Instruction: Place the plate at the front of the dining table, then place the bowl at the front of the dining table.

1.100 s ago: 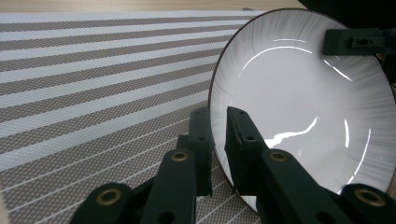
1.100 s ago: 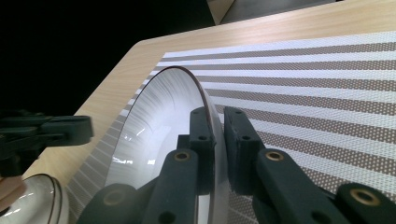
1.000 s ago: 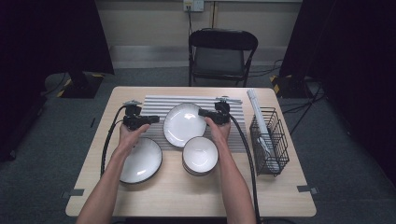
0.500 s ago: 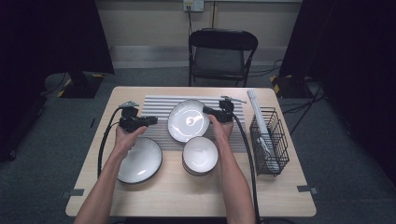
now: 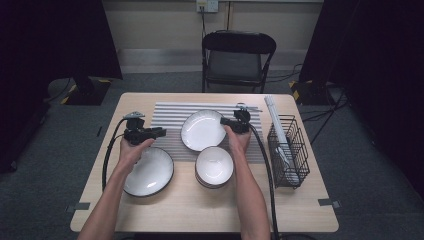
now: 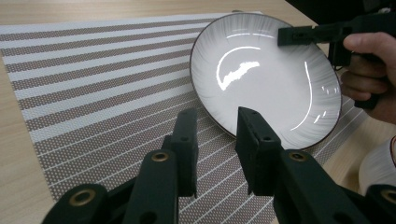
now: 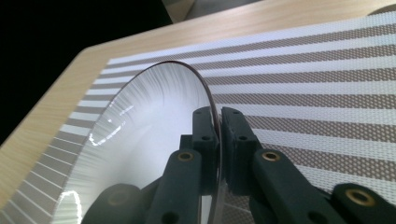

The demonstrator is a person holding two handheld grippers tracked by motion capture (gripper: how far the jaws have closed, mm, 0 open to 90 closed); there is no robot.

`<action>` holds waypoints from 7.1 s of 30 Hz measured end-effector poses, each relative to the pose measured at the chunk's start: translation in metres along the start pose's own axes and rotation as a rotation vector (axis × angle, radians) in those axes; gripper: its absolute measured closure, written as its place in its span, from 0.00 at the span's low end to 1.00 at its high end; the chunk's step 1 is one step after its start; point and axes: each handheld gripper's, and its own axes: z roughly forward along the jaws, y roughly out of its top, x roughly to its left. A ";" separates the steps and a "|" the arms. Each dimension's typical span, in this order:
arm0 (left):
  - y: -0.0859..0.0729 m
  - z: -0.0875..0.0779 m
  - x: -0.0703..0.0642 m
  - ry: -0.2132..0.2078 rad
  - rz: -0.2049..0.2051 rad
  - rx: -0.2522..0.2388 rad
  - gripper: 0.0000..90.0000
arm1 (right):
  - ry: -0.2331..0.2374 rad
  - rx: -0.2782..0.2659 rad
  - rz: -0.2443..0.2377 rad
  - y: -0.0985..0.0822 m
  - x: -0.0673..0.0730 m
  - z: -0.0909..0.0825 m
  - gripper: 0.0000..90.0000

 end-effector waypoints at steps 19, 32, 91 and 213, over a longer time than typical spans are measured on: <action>-0.001 -0.014 0.006 0.032 0.004 -0.009 0.66 | -0.123 0.045 -0.113 -0.006 -0.005 0.000 0.92; -0.019 -0.036 0.024 0.098 -0.029 -0.014 0.59 | -0.106 0.038 -0.141 -0.012 -0.002 -0.014 0.79; -0.080 -0.056 0.084 0.432 0.010 0.133 0.23 | 0.157 -0.008 -0.270 0.002 0.045 -0.105 0.50; -0.081 -0.052 0.087 0.440 0.025 0.115 0.15 | 0.167 0.135 -0.513 -0.052 0.071 -0.147 0.92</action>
